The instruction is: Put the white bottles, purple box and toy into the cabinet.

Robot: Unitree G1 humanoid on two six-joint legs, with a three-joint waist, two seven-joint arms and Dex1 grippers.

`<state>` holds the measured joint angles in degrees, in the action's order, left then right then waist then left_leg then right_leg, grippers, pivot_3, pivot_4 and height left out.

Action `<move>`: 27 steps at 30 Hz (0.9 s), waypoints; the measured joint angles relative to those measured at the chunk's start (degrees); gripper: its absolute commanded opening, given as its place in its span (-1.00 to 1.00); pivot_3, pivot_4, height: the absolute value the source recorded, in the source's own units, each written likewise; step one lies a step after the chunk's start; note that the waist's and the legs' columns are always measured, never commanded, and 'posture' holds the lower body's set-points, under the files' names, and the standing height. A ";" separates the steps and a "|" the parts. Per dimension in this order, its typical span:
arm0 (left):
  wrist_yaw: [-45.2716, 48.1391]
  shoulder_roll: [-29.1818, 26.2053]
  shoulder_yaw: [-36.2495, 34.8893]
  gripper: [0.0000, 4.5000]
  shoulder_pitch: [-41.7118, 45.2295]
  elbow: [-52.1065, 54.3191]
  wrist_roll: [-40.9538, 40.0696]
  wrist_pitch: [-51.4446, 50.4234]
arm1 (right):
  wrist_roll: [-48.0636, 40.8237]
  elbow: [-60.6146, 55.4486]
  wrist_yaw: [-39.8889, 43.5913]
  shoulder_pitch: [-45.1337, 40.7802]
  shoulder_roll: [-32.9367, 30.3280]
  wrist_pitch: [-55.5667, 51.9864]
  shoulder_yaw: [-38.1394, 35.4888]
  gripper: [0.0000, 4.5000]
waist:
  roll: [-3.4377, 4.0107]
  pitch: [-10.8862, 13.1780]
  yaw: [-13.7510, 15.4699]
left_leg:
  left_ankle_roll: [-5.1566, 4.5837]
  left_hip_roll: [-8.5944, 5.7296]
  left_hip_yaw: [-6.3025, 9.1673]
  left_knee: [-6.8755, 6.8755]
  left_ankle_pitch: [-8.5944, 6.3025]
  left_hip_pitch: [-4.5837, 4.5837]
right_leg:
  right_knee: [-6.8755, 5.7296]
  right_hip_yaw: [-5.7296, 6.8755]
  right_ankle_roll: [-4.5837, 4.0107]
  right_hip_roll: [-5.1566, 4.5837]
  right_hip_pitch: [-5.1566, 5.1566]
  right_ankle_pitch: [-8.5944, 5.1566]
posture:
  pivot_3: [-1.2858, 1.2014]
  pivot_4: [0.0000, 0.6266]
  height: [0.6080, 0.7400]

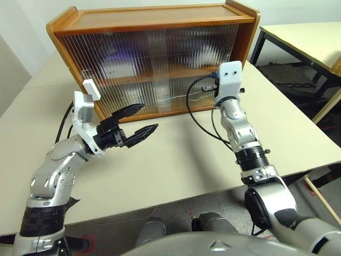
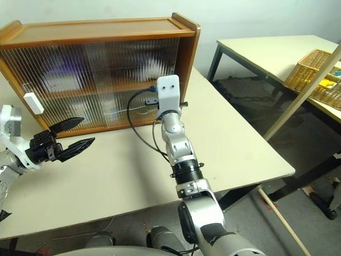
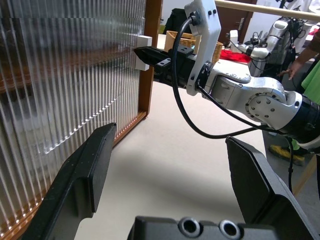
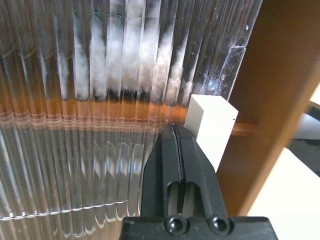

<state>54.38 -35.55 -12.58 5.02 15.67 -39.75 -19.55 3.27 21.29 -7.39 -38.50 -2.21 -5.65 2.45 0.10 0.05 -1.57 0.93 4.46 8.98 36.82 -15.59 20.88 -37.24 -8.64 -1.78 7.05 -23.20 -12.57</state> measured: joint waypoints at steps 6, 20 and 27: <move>0.44 0.06 0.05 1.00 0.35 -0.71 0.28 0.16 | 0.00 0.89 -0.05 1.29 -1.97 0.94 -1.34 -0.99 | 0.00 -0.01 0.03 | -0.06 0.00 0.00 0.02 0.04 -0.02 | 0.00 0.00 0.15 0.02 0.03 0.07 | 0.01 -1.00 1.00; 1.37 0.31 0.09 1.00 0.88 -1.22 1.13 0.34 | -0.14 7.80 0.15 -0.08 -4.87 6.31 -2.32 -0.99 | 0.00 -0.01 0.19 | -0.18 -0.03 0.02 0.14 0.11 -0.03 | 0.03 -0.03 0.10 -0.01 0.17 0.05 | 0.00 -1.00 1.00; 1.66 0.62 0.24 1.00 0.90 -2.15 1.60 0.83 | -1.11 -6.78 10.12 13.10 -5.25 6.76 1.20 -0.99 | -0.03 -0.04 -0.22 | -0.19 -0.03 0.00 0.12 0.11 -0.14 | 0.05 0.01 0.44 0.05 0.26 0.18 | 0.00 -1.00 1.00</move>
<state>56.03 -34.94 -12.34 5.92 13.52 -38.16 -18.72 2.16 14.51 2.73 -25.40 -7.46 1.11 3.65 0.08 0.01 -1.79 0.74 4.43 8.98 36.94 -15.48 20.74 -37.19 -8.63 -1.34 7.10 -22.94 -12.39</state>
